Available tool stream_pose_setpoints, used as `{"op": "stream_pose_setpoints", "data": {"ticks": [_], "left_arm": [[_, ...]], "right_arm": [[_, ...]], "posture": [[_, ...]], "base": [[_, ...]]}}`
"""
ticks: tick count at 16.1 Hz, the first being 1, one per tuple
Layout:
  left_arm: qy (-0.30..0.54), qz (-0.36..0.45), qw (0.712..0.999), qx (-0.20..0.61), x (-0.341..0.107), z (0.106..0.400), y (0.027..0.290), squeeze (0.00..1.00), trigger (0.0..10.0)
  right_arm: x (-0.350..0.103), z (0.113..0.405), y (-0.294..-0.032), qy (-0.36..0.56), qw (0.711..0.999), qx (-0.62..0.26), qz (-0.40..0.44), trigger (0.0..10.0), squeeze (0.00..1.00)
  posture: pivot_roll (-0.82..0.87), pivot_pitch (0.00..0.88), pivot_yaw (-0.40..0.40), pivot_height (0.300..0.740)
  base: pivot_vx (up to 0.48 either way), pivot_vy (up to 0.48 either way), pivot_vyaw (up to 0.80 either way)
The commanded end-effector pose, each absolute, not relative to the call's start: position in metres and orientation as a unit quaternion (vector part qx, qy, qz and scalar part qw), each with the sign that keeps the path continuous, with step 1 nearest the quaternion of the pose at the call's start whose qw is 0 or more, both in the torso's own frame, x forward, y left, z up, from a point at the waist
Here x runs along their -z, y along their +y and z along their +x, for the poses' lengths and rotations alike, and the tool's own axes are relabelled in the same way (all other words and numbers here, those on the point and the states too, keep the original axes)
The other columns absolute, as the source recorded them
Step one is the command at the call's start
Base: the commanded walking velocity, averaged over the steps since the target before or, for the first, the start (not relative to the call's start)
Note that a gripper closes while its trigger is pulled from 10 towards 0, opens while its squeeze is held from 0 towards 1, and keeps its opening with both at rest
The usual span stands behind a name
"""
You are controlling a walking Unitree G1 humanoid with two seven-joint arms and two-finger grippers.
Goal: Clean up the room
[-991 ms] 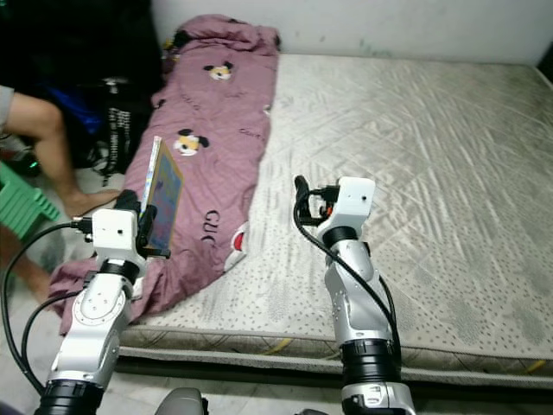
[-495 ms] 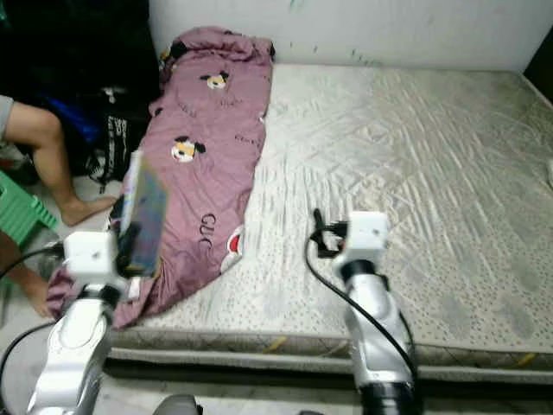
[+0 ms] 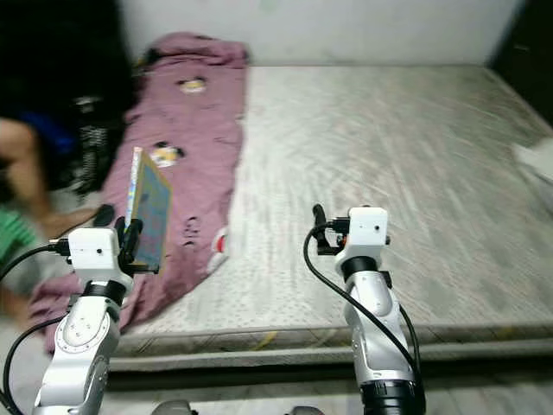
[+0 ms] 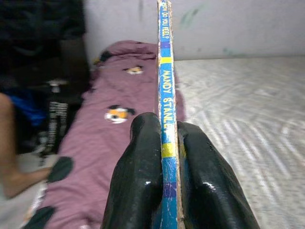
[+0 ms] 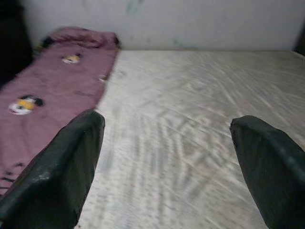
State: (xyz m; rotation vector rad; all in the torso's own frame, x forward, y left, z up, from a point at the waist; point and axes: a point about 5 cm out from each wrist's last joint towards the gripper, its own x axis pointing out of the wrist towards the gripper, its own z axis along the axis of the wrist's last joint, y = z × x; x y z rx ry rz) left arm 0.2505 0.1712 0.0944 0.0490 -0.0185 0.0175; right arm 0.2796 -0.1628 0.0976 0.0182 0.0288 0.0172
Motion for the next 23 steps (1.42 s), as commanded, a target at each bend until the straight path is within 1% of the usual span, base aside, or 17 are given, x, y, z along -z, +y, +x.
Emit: {"op": "stream_pose_setpoints", "data": {"ticks": [1, 3, 9, 23], "left_arm": [[-0.031, 0.028, 0.999, -0.008, -0.1056, 0.2520, 0.1731, 0.00, 10.0], [-0.029, 0.028, 0.999, -0.007, -0.1052, 0.2519, 0.1732, 0.00, 10.0], [-0.026, 0.027, 0.999, -0.006, -0.1056, 0.2535, 0.1727, 0.00, 10.0], [-0.031, 0.025, 0.999, -0.007, -0.1074, 0.2591, 0.1692, 0.00, 10.0]], "right_arm": [[-0.1035, 0.2811, -0.1597, 0.006, 1.000, -0.015, 0.009, 10.0, 0.00], [-0.1032, 0.2810, -0.1596, 0.007, 1.000, -0.015, 0.009, 10.0, 0.00], [-0.1028, 0.2833, -0.1578, 0.010, 1.000, -0.018, 0.006, 10.0, 0.00], [-0.1036, 0.2886, -0.1565, 0.007, 1.000, -0.021, -0.004, 10.0, 0.00]], "posture": [[0.05, 0.000, -0.011, 0.740], [0.05, 0.000, -0.011, 0.740], [0.06, 0.000, -0.011, 0.740], [0.05, 0.000, -0.014, 0.740]], "base": [[0.000, 0.000, 0.00], [0.000, -0.129, 0.00], [0.000, -0.365, 0.00], [0.000, -0.465, 0.00]]}}
